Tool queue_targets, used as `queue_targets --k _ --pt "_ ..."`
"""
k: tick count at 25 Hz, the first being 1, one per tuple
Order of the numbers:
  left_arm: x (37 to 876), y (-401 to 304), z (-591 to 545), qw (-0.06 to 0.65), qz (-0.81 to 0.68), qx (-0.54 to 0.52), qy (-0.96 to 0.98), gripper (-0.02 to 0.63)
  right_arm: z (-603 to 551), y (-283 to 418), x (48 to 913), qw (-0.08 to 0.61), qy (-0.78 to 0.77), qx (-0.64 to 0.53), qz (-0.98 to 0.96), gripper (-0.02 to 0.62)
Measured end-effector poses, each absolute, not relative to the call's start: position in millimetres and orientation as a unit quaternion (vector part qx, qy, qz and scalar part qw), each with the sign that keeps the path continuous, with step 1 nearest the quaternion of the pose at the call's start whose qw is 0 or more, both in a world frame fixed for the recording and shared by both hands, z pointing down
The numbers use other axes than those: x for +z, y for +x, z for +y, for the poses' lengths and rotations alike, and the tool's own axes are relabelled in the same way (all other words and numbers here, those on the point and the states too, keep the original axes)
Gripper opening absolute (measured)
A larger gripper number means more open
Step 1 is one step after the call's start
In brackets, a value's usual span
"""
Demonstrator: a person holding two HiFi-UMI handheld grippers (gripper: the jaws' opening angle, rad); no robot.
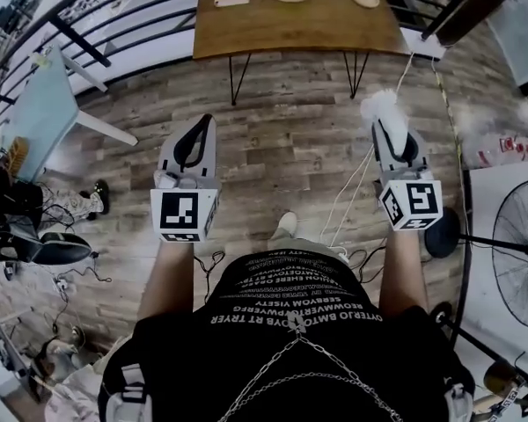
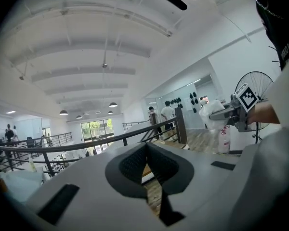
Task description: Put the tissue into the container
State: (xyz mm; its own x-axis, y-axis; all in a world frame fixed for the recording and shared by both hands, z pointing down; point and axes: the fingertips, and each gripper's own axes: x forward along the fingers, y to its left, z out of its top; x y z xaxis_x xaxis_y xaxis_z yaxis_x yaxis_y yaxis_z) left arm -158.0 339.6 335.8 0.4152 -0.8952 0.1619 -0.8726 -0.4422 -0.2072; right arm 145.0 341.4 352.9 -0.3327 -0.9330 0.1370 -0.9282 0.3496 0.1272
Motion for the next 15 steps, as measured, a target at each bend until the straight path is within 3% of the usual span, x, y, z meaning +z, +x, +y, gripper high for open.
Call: queue_targets --k 15 --pt "333.0 -147.1 301.6 0.037 0.556 -0.127 -0.820 0.025 279.7 170.0 341.0 0.094 0.548 -0.022 -0.831 0.115"
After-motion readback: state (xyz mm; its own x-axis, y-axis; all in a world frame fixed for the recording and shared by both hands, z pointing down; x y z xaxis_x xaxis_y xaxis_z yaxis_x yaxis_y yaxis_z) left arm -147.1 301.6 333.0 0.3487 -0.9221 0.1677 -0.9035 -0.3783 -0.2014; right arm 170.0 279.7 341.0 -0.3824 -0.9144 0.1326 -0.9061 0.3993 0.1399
